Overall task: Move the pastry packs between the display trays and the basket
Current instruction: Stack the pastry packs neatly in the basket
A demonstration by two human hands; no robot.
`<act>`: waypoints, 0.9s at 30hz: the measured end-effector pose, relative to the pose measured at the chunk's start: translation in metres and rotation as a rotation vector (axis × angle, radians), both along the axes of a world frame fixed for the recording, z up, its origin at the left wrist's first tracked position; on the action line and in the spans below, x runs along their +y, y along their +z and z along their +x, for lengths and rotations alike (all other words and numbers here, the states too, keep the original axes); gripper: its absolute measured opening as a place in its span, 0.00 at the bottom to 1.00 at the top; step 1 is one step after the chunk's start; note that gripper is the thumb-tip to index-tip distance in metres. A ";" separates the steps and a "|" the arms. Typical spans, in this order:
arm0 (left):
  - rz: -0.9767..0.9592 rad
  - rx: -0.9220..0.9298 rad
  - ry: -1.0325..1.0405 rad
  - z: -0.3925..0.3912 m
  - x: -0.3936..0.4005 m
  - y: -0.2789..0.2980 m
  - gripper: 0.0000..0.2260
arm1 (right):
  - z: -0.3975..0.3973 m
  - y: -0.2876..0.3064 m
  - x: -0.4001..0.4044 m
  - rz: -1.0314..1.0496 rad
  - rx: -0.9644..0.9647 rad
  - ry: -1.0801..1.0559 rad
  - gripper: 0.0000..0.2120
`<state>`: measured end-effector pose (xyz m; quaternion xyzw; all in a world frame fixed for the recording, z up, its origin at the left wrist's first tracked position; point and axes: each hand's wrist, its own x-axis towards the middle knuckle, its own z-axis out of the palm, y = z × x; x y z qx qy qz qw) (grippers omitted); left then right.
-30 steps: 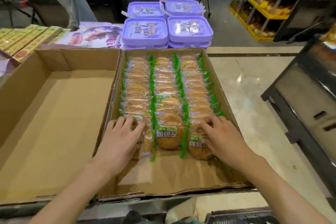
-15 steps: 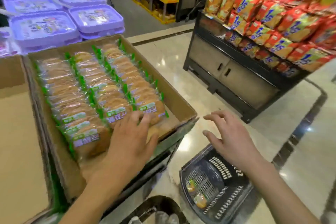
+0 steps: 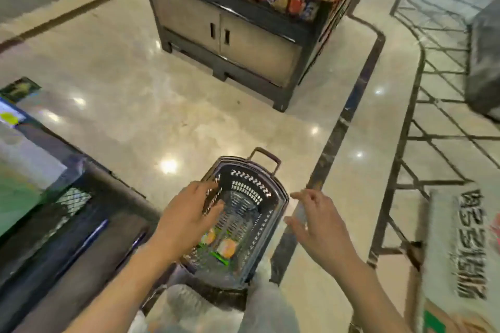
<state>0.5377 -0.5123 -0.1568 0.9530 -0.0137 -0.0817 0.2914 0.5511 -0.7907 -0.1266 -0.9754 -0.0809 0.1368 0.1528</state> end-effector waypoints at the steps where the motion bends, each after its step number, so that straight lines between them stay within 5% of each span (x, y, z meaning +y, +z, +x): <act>1: -0.004 0.066 0.018 0.008 -0.012 -0.019 0.26 | 0.012 -0.015 -0.015 0.001 0.041 0.000 0.23; 8: -0.009 0.379 0.241 0.020 -0.025 -0.183 0.30 | 0.066 -0.168 -0.020 0.001 0.324 0.163 0.26; 16: -0.041 0.563 0.402 0.000 0.003 -0.440 0.23 | 0.070 -0.460 0.075 -0.049 0.612 0.396 0.28; 22: -0.059 0.681 0.443 0.013 0.010 -0.641 0.29 | 0.079 -0.677 0.133 -0.261 0.685 0.719 0.30; 27: 0.016 0.728 0.509 0.023 0.007 -0.724 0.29 | 0.064 -0.759 0.123 -0.422 0.568 1.008 0.37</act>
